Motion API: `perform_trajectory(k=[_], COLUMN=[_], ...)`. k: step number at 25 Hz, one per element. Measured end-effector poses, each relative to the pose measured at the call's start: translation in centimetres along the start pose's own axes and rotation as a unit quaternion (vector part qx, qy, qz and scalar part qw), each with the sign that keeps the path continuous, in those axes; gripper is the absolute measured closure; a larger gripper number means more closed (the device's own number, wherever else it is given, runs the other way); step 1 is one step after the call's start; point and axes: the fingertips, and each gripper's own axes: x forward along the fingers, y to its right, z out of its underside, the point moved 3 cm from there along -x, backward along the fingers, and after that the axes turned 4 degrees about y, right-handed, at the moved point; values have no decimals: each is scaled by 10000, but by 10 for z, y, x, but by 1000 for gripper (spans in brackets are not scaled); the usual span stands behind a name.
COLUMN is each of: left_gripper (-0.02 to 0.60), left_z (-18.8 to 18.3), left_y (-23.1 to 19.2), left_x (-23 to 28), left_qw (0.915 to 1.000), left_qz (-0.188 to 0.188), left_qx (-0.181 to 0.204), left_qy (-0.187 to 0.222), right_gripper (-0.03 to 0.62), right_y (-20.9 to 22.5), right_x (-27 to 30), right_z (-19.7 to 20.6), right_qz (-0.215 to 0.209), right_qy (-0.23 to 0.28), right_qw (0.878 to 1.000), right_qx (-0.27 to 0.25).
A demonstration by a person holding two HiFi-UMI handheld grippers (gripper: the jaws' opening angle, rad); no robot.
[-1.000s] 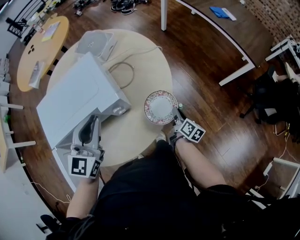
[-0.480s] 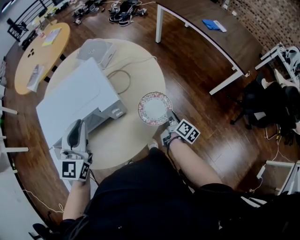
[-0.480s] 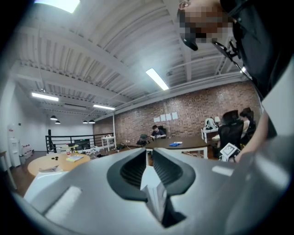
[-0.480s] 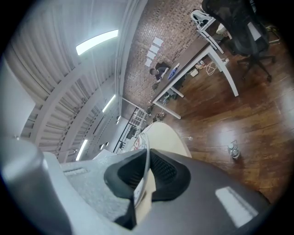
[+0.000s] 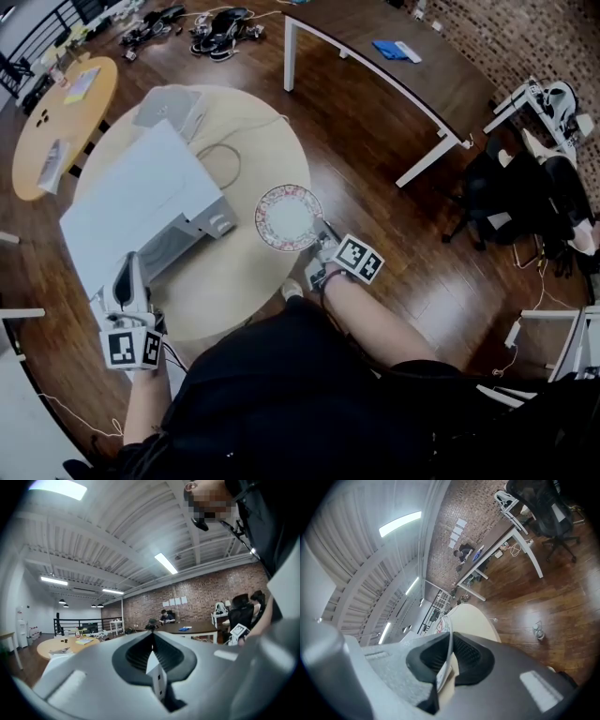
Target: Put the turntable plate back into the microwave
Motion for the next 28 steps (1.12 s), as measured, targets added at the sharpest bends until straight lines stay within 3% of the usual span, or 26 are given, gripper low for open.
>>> perform_trajectory(k=[13, 28], left_gripper=[577, 574], left_z=[-9, -8], left_y=[2, -15], left_x=[-20, -62], left_qw=[9999, 9992], left_qz=[-31, -369], left_qx=[139, 152], left_qy=[61, 30], right_gripper=[577, 577], right_y=[-1, -24], right_x=[-20, -11], right_z=[7, 42], right_qz=[9, -193], right_qy=[-47, -461], right_qw=[9999, 9987], right_qx=[100, 60])
